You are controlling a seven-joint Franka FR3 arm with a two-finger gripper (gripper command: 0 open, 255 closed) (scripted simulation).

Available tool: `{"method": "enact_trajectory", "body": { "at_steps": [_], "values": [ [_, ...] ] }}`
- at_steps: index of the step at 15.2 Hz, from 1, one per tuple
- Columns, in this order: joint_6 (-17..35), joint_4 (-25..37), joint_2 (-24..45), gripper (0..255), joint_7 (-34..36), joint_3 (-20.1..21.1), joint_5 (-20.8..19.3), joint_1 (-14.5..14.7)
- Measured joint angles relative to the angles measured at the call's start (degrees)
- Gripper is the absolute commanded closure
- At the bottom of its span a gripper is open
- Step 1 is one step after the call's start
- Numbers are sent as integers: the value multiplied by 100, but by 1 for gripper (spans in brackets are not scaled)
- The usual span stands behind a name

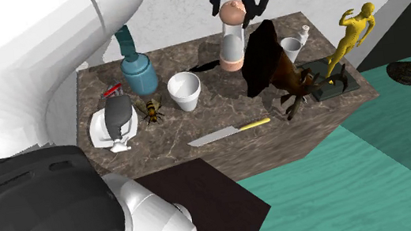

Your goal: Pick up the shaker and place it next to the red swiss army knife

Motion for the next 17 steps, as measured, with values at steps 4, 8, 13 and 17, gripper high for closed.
{"method": "enact_trajectory", "body": {
  "at_steps": [4,8,13,17],
  "values": [
    [21,235,195,255,514,333,87,192],
    [128,379,382,255,1033,666,146,390],
    [158,931,868,255,1773,1116,141,674],
    [154,1433,1306,255,2320,1425,59,903]
  ]
}}
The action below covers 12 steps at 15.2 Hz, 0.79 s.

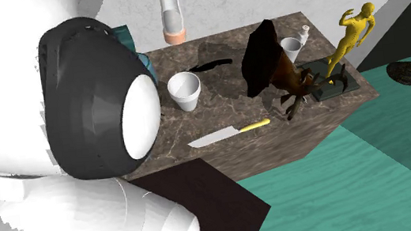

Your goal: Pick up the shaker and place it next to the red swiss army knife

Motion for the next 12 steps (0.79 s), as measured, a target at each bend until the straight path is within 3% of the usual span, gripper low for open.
{"method": "enact_trajectory", "body": {
  "at_steps": [5,12],
  "values": [
    [-62,772,658,255,729,372,-209,367],
    [-473,2710,2178,255,1715,732,-825,1167]
  ]
}}
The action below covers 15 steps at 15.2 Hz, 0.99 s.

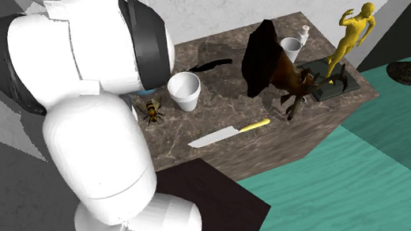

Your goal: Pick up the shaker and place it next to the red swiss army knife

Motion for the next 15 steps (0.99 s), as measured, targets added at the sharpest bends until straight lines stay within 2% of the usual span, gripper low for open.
{"method": "enact_trajectory", "body": {
  "at_steps": [1,3,15],
  "values": [
    [-161,462,298,255,154,34,-128,198],
    [-170,692,522,255,257,42,-213,331],
    [1046,-989,52,255,159,38,-37,96]
  ]
}}
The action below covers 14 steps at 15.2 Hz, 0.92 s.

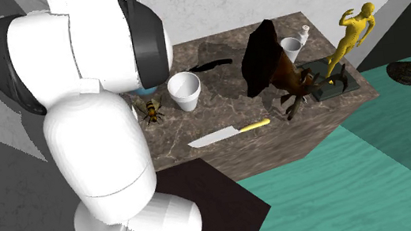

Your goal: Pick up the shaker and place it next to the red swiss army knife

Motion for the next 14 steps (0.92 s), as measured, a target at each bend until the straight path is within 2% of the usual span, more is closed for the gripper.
{"method": "enact_trajectory", "body": {
  "at_steps": [14],
  "values": [
    [1161,-1345,-188,255,-90,-17,75,-108]
  ]
}}
